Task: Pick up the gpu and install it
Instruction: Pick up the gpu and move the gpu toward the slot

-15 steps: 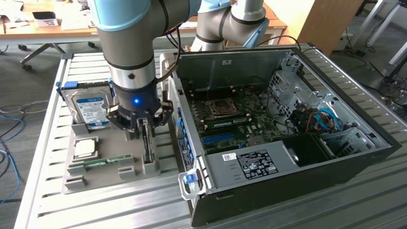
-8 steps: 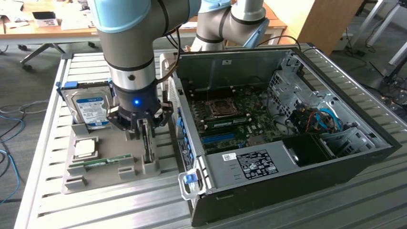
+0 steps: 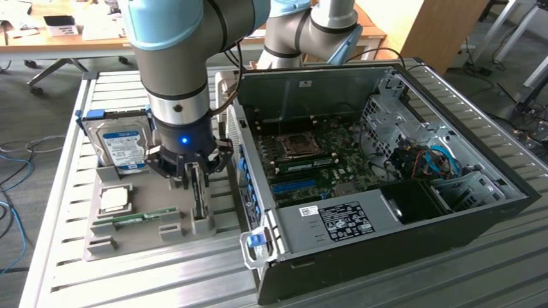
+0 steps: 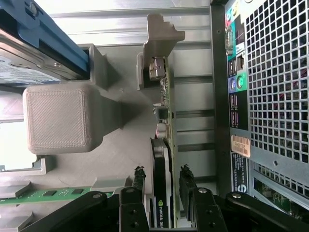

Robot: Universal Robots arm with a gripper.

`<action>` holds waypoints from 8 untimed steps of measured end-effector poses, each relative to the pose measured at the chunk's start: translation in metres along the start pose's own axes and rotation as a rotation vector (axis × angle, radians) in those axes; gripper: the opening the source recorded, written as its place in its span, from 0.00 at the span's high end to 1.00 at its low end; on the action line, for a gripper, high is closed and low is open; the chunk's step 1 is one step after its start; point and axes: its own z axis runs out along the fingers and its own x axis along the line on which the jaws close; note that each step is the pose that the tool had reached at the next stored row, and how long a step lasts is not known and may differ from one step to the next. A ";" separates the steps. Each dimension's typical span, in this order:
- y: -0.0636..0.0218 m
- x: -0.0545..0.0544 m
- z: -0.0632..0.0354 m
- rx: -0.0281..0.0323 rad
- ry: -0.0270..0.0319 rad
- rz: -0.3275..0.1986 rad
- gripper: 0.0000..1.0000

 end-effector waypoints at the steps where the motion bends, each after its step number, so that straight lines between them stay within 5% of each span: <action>1: 0.0000 0.000 0.0000 0.0001 0.0001 0.000 0.57; 8: -0.0002 0.000 0.0028 0.0001 0.0001 0.000 0.57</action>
